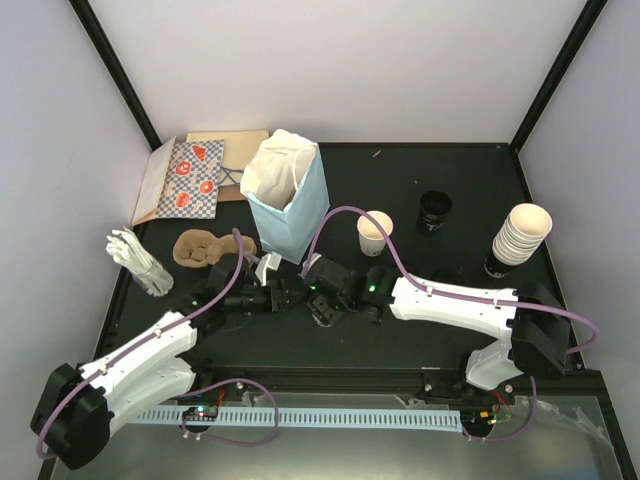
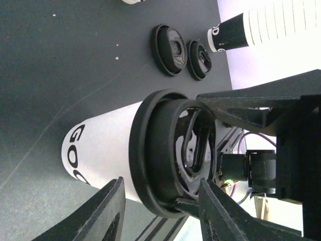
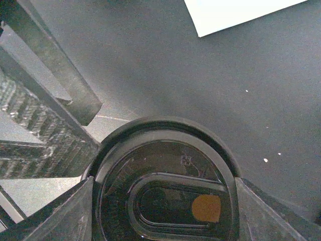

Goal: Pack the takeout coffee

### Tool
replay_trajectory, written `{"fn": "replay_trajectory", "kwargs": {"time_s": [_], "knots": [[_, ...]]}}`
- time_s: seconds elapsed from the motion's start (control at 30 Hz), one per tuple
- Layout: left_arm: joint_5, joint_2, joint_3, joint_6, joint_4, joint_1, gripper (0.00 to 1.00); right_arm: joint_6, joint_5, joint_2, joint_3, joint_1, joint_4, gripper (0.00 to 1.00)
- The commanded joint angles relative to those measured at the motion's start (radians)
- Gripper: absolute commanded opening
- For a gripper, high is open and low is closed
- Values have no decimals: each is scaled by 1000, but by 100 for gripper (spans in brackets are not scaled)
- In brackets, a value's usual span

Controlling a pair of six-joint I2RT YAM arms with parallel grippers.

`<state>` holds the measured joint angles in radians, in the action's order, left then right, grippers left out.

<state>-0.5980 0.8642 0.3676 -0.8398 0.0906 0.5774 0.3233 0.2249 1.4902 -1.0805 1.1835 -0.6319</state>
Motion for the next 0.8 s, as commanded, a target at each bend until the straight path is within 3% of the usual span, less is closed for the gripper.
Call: {"fn": "replay_trajectory", "kwargs": {"time_s": [0.0,0.4,0.77], "knots": [[-5,33,45,-3,-8,2,43,-2,-44,63,67,6,-115,69],[-15,163,65,12,-81,2,49,-6,-40,54,67,6,-106,69],[49,212,91,82,39,3,50,40,36,42,6,6,-109,77]]}}
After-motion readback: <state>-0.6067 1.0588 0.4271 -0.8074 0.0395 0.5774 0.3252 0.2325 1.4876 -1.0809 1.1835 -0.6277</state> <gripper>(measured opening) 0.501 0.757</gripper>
